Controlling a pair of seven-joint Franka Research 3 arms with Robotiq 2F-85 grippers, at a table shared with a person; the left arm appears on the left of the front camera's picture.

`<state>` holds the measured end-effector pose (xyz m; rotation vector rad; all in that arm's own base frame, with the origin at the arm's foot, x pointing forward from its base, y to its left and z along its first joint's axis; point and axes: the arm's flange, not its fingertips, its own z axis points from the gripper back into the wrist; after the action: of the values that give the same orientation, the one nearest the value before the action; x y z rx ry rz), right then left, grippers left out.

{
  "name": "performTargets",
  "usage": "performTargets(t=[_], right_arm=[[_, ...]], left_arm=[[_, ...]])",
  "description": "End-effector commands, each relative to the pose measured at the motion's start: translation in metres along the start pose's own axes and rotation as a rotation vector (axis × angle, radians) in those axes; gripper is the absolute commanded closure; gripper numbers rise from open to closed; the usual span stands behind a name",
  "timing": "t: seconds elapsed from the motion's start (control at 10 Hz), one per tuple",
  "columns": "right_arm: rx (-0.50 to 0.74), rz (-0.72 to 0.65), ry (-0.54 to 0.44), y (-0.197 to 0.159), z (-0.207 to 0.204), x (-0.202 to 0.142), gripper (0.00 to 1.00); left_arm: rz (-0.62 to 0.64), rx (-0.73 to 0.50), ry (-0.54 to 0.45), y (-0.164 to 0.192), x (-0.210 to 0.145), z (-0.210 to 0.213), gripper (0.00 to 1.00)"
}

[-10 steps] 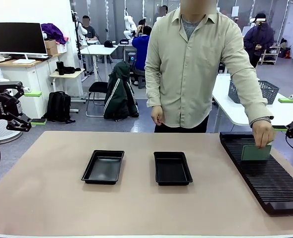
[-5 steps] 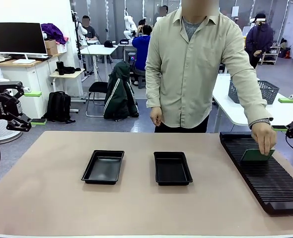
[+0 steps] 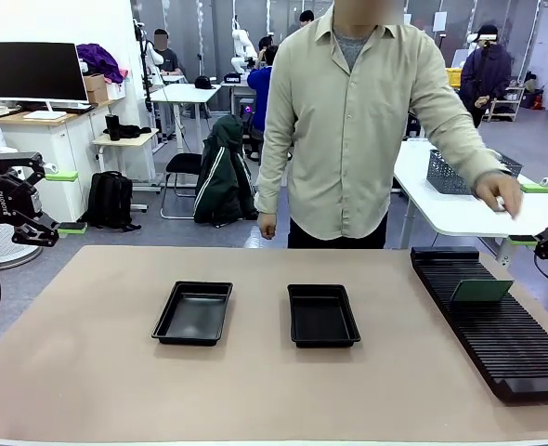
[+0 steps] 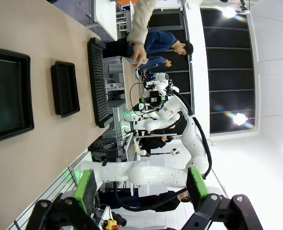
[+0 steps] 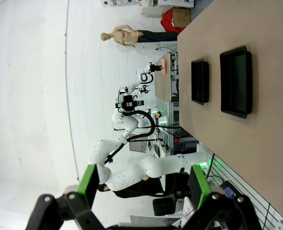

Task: Inspect and transfer BCBs to ESD trays.
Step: Pick up the Blank PCB from the PCB Rack and place it in the left ESD tray.

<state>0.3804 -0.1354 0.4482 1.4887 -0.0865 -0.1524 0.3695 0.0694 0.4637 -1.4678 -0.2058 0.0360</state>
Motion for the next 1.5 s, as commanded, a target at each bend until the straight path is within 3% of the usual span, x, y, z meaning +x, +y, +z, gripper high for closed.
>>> performTargets(t=[0.0,1.0,1.4], right_arm=[[0.0,0.001,-0.002,0.0,0.001,0.0,0.0],[-0.088,0.032,0.014,0.023,0.007,0.006,0.0],[-0.428,0.307,0.009,0.086,0.015,0.008,0.0]], left_arm=[[0.0,-0.001,0.001,0.0,0.0,0.0,0.0],[0.0,-0.001,0.001,0.0,0.0,0.0,0.0],[0.0,-0.001,0.001,0.0,0.0,0.0,0.0]])
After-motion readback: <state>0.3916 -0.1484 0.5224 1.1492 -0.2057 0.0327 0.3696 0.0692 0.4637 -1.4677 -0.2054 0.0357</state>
